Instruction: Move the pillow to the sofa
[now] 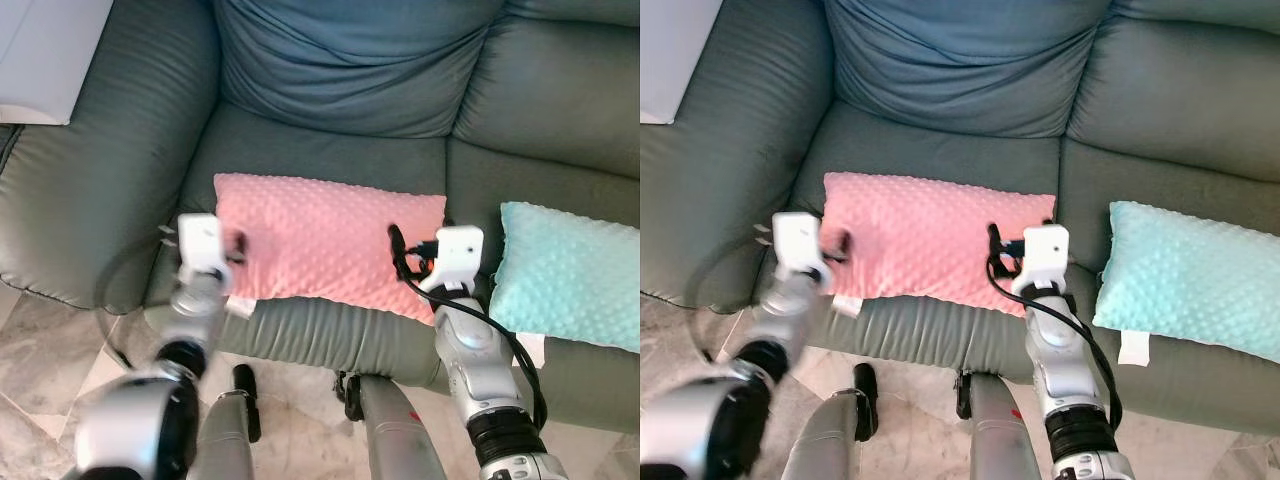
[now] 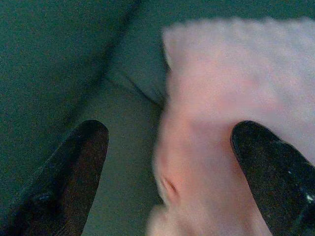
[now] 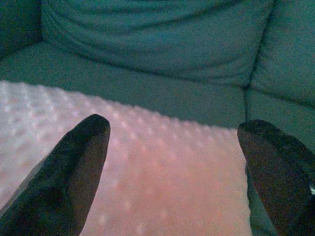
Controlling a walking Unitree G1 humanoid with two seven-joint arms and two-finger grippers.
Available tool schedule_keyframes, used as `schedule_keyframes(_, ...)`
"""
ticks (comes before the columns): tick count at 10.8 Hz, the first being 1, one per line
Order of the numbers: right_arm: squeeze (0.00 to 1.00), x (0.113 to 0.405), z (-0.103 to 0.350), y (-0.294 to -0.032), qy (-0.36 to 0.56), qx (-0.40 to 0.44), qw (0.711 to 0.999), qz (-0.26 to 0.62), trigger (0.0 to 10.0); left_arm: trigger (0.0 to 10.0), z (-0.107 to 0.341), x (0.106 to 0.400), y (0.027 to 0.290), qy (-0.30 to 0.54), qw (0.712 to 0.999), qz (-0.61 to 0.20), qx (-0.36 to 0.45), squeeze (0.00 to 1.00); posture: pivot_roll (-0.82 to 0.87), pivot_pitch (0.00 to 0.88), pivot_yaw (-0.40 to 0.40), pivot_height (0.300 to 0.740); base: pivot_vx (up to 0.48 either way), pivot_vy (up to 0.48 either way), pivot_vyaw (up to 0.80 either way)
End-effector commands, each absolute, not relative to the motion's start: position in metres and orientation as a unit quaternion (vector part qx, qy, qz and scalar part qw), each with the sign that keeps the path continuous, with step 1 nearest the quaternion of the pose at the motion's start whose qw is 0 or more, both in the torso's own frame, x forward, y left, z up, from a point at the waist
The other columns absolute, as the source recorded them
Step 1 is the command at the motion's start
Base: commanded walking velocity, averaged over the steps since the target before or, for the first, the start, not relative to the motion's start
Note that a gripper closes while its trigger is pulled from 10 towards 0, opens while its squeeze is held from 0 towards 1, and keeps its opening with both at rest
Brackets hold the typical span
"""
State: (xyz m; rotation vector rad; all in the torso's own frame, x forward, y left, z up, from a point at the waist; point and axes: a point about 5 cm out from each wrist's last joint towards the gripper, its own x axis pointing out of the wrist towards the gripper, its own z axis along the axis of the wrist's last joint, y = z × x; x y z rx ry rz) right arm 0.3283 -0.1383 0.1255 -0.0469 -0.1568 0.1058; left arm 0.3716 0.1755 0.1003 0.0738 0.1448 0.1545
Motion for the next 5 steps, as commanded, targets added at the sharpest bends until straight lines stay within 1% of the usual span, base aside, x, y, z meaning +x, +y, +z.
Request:
schedule_keyframes(1, 0.00, 0.321, 0.123, -0.139, -0.072, -0.026, 0.996, 0.046, 10.0, 10.0, 0.100, 0.370, 0.184, 0.070, 0.991, 0.093, 0.072, 0.00, -0.17, 0.501, -0.019, 0.740, 0.000, 0.000, 0.00)
schedule_keyframes(3, 0.00, 0.314, 0.136, -0.134, -0.092, -0.026, 0.994, 0.052, 10.0, 10.0, 0.120, 0.375, 0.202, 0.022, 0.987, 0.115, 0.113, 0.00, -0.16, 0.483, -0.019, 0.740, 0.000, 0.000, 0.00)
schedule_keyframes(4, 0.00, 0.308, 0.142, -0.128, -0.097, -0.019, 0.993, 0.064, 10.0, 10.0, 0.128, 0.376, 0.210, 0.006, 0.986, 0.116, 0.118, 0.00, -0.16, 0.452, -0.018, 0.740, 0.000, 0.000, 0.00)
schedule_keyframes(5, 0.00, 0.305, 0.146, -0.123, -0.099, -0.011, 0.992, 0.076, 10.0, 10.0, 0.133, 0.377, 0.212, -0.006, 0.989, 0.110, 0.101, 0.00, -0.15, 0.435, -0.018, 0.740, 0.000, 0.000, 0.00)
